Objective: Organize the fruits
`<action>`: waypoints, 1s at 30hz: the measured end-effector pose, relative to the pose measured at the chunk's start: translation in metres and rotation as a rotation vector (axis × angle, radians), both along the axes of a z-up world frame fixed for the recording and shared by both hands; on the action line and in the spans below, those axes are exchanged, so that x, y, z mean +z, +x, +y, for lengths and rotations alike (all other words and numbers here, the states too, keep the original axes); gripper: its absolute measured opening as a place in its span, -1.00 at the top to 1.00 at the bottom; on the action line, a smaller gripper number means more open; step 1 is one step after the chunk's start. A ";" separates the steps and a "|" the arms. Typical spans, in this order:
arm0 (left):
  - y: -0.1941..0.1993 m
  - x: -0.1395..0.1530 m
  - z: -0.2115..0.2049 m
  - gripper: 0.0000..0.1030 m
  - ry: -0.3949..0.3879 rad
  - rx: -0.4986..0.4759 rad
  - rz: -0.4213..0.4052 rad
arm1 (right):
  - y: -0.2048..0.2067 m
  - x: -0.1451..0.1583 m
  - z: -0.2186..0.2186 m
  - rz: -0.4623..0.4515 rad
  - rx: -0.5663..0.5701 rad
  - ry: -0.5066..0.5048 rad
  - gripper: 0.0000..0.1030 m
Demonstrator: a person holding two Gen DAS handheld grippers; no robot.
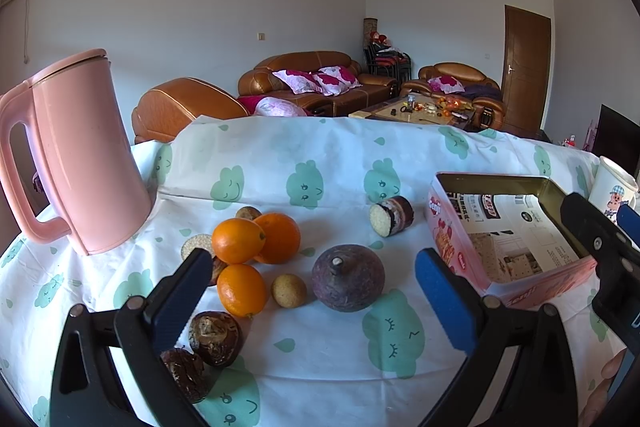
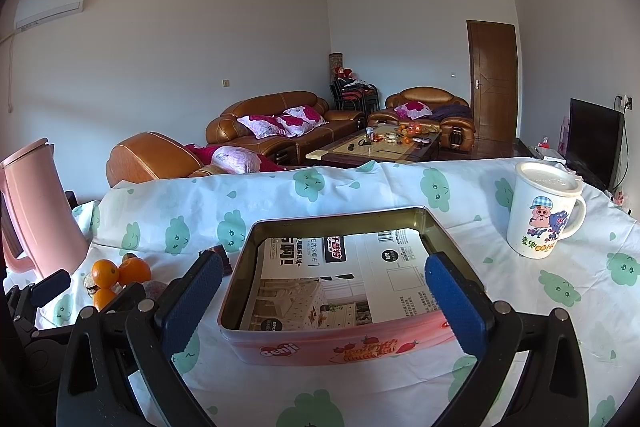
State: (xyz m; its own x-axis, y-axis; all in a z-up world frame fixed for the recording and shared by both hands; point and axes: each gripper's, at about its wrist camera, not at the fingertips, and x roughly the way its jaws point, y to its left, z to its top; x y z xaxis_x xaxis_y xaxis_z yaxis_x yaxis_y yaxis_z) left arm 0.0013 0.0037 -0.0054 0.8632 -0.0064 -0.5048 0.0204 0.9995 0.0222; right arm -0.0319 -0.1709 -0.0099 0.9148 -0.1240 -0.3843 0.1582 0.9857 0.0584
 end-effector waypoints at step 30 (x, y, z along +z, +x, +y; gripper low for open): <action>-0.006 -0.005 0.021 -1.00 -0.041 -0.016 0.090 | 0.001 -0.001 0.006 0.011 0.078 0.019 -0.98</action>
State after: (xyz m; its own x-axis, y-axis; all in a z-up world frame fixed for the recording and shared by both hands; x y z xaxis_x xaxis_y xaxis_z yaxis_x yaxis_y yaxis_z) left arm -0.0051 0.0246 -0.0102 0.8141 -0.0420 -0.5792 0.0366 0.9991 -0.0209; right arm -0.0308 -0.1647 -0.0108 0.9173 -0.0453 -0.3957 0.0818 0.9937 0.0760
